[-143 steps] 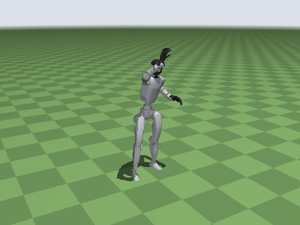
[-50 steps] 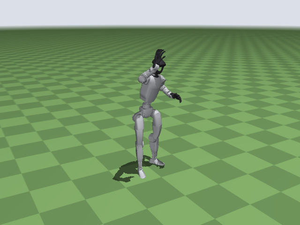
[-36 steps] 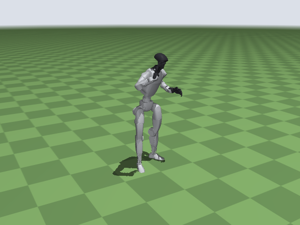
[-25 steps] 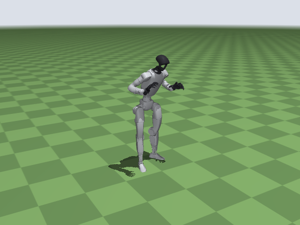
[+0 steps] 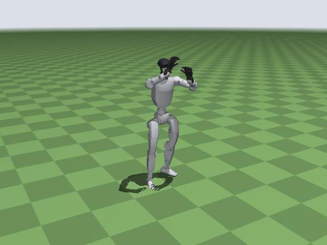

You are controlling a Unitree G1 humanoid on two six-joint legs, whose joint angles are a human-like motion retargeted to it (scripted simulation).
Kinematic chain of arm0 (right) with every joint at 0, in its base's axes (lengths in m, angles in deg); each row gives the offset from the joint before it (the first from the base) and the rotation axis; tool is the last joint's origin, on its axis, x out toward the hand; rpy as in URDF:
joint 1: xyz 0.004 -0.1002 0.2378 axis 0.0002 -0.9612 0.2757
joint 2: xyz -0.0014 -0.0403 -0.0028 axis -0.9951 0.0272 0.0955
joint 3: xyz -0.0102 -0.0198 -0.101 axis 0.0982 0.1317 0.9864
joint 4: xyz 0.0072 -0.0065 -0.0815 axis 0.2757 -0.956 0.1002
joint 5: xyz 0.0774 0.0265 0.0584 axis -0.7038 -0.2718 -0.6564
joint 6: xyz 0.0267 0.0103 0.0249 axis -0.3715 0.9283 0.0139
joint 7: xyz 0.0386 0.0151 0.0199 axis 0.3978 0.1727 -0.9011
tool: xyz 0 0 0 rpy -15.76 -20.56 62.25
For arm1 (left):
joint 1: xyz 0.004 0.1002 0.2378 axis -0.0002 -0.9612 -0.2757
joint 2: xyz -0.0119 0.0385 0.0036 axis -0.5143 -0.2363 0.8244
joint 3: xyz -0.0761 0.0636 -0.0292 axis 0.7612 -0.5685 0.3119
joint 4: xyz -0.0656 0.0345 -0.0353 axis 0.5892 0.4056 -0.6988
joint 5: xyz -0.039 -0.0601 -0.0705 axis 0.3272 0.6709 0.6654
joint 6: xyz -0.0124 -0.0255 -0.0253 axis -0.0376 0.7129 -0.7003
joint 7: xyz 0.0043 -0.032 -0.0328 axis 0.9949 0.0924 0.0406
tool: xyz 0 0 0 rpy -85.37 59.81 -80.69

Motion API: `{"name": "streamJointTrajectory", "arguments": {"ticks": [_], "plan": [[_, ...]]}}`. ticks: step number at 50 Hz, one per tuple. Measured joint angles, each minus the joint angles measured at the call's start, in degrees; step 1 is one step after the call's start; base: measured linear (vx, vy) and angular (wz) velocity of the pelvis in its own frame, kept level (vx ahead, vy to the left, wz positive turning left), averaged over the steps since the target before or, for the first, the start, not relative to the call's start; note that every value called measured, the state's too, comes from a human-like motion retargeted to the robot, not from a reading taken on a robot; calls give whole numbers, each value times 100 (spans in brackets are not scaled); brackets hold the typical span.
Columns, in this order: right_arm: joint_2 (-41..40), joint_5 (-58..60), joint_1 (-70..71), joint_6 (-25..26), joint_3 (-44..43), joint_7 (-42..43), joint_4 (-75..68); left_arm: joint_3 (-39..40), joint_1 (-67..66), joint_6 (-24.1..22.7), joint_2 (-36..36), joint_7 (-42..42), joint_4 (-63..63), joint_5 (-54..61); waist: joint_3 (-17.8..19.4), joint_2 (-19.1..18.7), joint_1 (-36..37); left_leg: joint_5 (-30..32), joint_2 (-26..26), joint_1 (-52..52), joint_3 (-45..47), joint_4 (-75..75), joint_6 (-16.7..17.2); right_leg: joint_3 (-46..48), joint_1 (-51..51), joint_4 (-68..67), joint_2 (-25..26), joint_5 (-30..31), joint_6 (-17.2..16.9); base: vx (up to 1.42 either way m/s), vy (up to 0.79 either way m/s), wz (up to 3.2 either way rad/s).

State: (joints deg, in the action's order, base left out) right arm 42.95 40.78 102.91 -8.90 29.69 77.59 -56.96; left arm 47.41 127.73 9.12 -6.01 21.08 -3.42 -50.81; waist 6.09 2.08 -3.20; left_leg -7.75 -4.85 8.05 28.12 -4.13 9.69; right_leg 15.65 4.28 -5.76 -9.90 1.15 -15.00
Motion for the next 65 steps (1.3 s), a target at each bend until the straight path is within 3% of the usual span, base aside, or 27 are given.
{"name": "streamJointTrajectory", "arguments": {"ticks": [4,6,8,11,15,18,21,23,25,27,30,33,35,37,40,43,45,47,50,52,55,57,60,63,65], "plan": [[402,390,-3044,-874,-2209,-681,2718,2173,-2803,-362,525,-533,-2020,-455,468,81,-148,-125,-92,-143,-24,-460,-306,-12,-51,-57,-21,-111,145,6,-12,5],[321,298,-3867,-1161,-2827,-694,3371,2527,-3071,-380,679,-447,-2482,-623,541,79,-272,-143,-143,-271,-103,-720,-497,52,-61,-119,-52,-166,192,4,-14,34],[377,468,-3944,-1109,-3013,-536,3636,2439,-2619,-204,493,-317,-2611,-819,449,66,-363,-122,-190,-418,-199,-997,-697,126,-62,-210,-95,-216,227,4,-14,38],[746,951,-2641,-556,-2408,-315,3150,1385,-597,371,64,-76,-1667,-1238,135,70,-341,-46,-261,-728,-344,-1504,-962,198,15,-409,-174,-275,232,5,-13,26],[612,825,561,149,-102,97,670,-962,2856,1123,269,651,1548,-1374,-210,122,-140,111,-284,-944,-427,-1854,-897,137,61,-570,-220,-292,100,7,-9,-17],[-250,8,1890,417,1062,223,-1561,-2088,4136,1260,599,875,3668,-781,-376,142,-49,184,-206,-834,-454,-1610,-626,2,-57,-495,-177,-264,9,9,-6,-52],[-784,-484,2109,326,1281,205,-2814,-2370,4214,990,659,825,4122,-454,-455,104,73,152,-207,-674,-510,-1138,-304,-141,-208,-320,25,-220,0,8,-6,-63],[-661,-404,1756,211,1048,324,-2536,-1921,3576,796,484,800,3331,-577,-413,35,145,86,-190,-529,-585,-784,-195,-207,-355,-227,132,-224,0,7,2,-41],[-119,-14,879,164,457,407,-1202,-945,2322,717,270,672,1829,-930,-294,-63,186,-12,-147,-380,-690,-497,-204,-236,-524,-194,173,-276,0,6,10,-13],[446,528,-546,-59,-639,164,478,305,681,462,201,281,140,-1201,-86,-139,148,-121,-75,-276,-812,-334,-301,-231,-655,-249,135,-376,11,4,14,9],[608,620,-3157,-889,-2730,-510,2713,1975,-1656,-68,316,-391,-2037,-1161,226,-213,4,-219,-66,-214,-921,-242,-368,-214,-724,-380,141,-512,118,0,10,11],[487,464,-3892,-1243,-3249,-630,3484,2239,-1978,-170,295,-393,-2749,-1231,228,-273,-88,-189,-64,-237,-926,-215,-302,-210,-667,-473,128,-554,176,-3,8,6],[676,673,-3290,-964,-2924,-571,3399,1831,-1063,140,-101,-265,-2507,-1504,51,-298,-102,-128,-51,-306,-896,-212,-218,-216,-564,-523,100,-546,180,-3,8,0],[806,955,-1571,-470,-1729,-319,2321,602,852,552,-242,65,-1140,-1843,-179,-319,-52,-60,-34,-385,-832,-201,-92,-239,-458,-506,77,-497,118,-4,8,-8],[217,632,897,9,169,248,-79,-1302,3457,997,179,561,1669,-1686,-495,-349,17,29,-39,-425,-702,-128,93,-282,-408,-321,110,-373,0,-3,4,-23],[-660,-151,2125,218,1104,464,-2386,-2417,4835,1067,795,659,4095,-964,-647,-346,93,85,-129,-404,-535,-11,219,-365,-409,-57,269,-244,0,-4,-3,-41],[-985,-528,2384,173,1290,433,-3234,-2685,5106,973,985,602,4741,-660,-683,-307,114,91,-159,-357,-444,60,252,-426,-439,81,340,-190,0,-3,-2,-39],[-895,-543,2258,89,1198,480,-3102,-2495,4861,864,883,672,4266,-735,-638,-254,141,68,-159,-290,-369,107,243,-495,-483,164,368,-167,0,-2,2,-34],[-135,80,1254,110,523,548,-1294,-1338,3383,849,353,669,2014,-1363,-479,-213,176,4,-117,-128,-299,143,185,-594,-600,191,344,-187,0,-1,5,-25],[440,589,-51,-98,-476,217,346,-146,1783,594,74,255,278,-1635,-307,-190,173,-59,-67,-44,-289,121,114,-645,-655,136,288,-233,0,-1,8,-12],[809,654,-2328,-800,-2251,-620,2389,1472,-569,34,51,-557,-1733,-1393,27,-162,151,-142,-14,34,-298,60,28,-687,-693,2,213,-311,0,-1,7,-3],[606,378,-3177,-1157,-2831,-917,3084,1852,-1295,-142,144,-815,-2293,-1218,79,-142,83,-164,15,30,-308,31,0,-694,-664,-84,169,-343,0,-1,3,1],[559,615,-2860,-931,-2610,-885,3154,1442,-760,80,-8,-787,-2151,-1400,-87,-161,63,-149,20,-8,-310,27,2,-696,-603,-136,158,-331,0,0,0,0],[444,1029,-700,-241,-1173,-279,1521,-178,1688,627,114,-169,-152,-1856,-316,-210,137,-84,-47,-71,-282,68,106,-682,-520,-111,241,-273,0,0,0,0],[-35,734,493,62,-298,131,28,-1128,3024,912,402,175,1512,-1779,-519,-242,131,-36,-78,-83,-257,129,186,-668,-503,-48,290,-233,0,0,0,0]]}}
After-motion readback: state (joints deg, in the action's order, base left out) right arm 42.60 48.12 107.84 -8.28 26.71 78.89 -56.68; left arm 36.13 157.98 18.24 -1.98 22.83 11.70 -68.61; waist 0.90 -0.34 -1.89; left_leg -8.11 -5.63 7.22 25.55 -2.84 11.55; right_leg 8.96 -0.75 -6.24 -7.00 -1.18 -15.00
